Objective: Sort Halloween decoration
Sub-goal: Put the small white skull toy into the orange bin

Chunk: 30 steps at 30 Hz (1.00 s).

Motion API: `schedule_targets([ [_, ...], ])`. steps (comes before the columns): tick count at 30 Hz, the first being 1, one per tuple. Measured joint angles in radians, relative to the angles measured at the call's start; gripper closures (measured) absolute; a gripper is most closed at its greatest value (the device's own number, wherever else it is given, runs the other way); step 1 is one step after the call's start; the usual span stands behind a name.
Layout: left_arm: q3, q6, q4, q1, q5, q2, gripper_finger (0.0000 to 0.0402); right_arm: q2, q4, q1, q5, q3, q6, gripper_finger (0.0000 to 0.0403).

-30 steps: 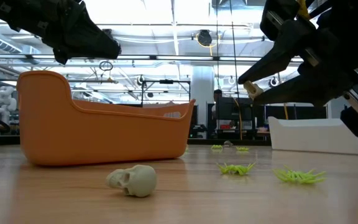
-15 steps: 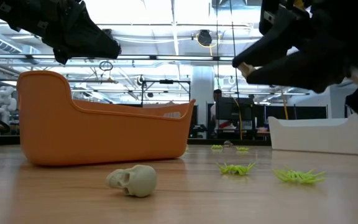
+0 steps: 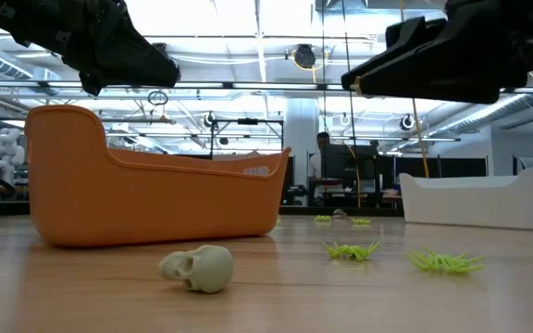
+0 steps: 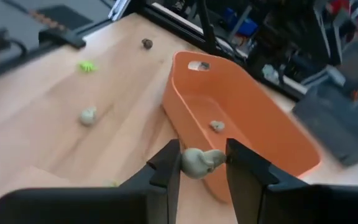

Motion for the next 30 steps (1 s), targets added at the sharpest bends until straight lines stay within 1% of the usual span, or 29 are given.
schedule_targets([
  [8,0.000,0.000,0.000,0.000,0.000,0.000,0.0300,0.000,0.003,0.000,0.000,0.000,0.295,0.0317],
  [16,0.000,0.000,0.000,0.000,0.000,0.000,0.0300,0.000,0.018,0.000,0.001,0.000,0.497,0.0317],
  [19,0.000,0.000,0.000,0.000,0.000,0.000,0.0300,0.000,0.049,-0.001,0.001,0.000,0.503,0.0317],
  [22,0.000,0.000,0.000,0.000,0.000,0.000,0.0300,0.000,0.079,-0.015,0.001,0.000,0.476,0.0317],
  [30,0.000,0.000,-0.001,0.000,0.000,0.000,0.0300,0.000,0.081,-0.123,0.003,0.054,0.355,0.0316],
])
